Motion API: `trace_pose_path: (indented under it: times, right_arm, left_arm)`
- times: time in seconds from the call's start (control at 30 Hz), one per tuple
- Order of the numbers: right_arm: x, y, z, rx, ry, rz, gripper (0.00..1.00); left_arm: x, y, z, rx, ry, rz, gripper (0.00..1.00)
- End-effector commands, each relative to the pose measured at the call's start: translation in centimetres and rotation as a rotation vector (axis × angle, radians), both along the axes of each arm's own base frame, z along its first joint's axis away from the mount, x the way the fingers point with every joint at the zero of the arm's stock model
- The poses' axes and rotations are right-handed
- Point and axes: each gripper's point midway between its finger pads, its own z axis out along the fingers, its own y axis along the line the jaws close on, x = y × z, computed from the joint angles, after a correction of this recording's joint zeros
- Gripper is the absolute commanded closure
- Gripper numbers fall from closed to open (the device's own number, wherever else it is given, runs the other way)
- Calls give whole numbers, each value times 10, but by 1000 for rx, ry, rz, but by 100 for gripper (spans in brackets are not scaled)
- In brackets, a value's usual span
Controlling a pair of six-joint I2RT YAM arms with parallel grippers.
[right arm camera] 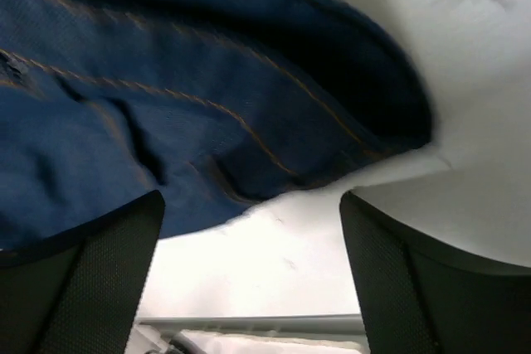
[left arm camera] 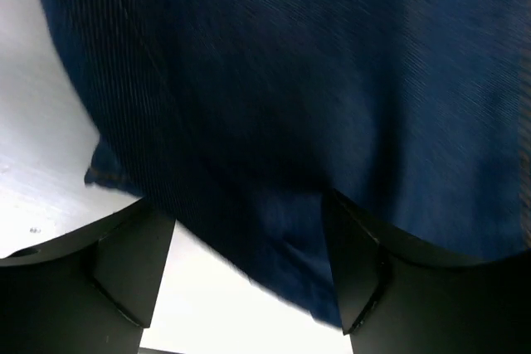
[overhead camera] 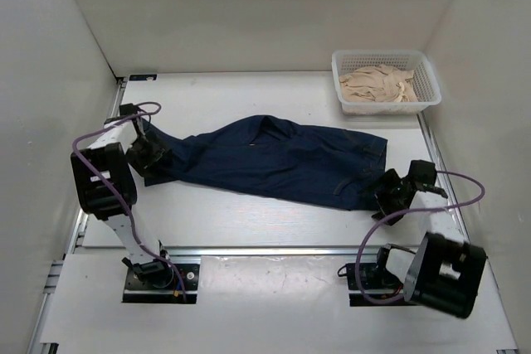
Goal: Fold and stack the trousers
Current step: Flatten the trousers out
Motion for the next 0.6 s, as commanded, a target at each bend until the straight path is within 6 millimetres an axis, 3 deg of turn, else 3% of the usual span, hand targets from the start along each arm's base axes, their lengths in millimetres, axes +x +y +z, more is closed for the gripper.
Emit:
trace_pose_path:
  times: [0.0,0.07,0.1,0.17,0.2,0.23,0.27,0.3,0.33,0.4,0.43,0.53,0.57]
  right_arm:
    - [30,-7,-5,19,-82,29,11]
    - [42,-8,-8,24,-98,34,15]
    - [49,-10,-5,17,-121,35,23]
    - [58,-16,-6,-4,-131,27,36]
    - [65,-20,-3,-16,-139,22,55]
    - [71,-22,-1,-19,-147,22,64]
    - [74,-21,-3,-5,-136,27,75]
    - [80,-22,1,-2,-141,18,86]
    - [99,-27,14,-7,-175,9,100]
    - [119,-37,38,-41,-210,-3,100]
    - [148,-48,77,-77,-307,-7,100]
    - [176,-61,135,-127,-376,-15,100]
    - [193,-68,182,-162,-464,-23,100]
  left_arm:
    - [20,7,14,19,-64,19,19]
    - [23,8,14,19,-66,19,12]
    - [26,8,17,22,-76,19,10]
    - [29,9,12,19,-66,19,15]
    - [29,9,12,19,-66,19,44]
    - [31,9,11,19,-64,19,65]
    - [31,9,11,19,-64,19,83]
    - [36,8,16,9,-82,16,90]
    - [43,8,22,4,-97,13,90]
    - [55,11,39,11,-130,13,90]
    - [67,14,65,19,-169,12,90]
    - [86,22,122,62,-248,7,90]
    - [102,26,169,90,-356,-1,90]
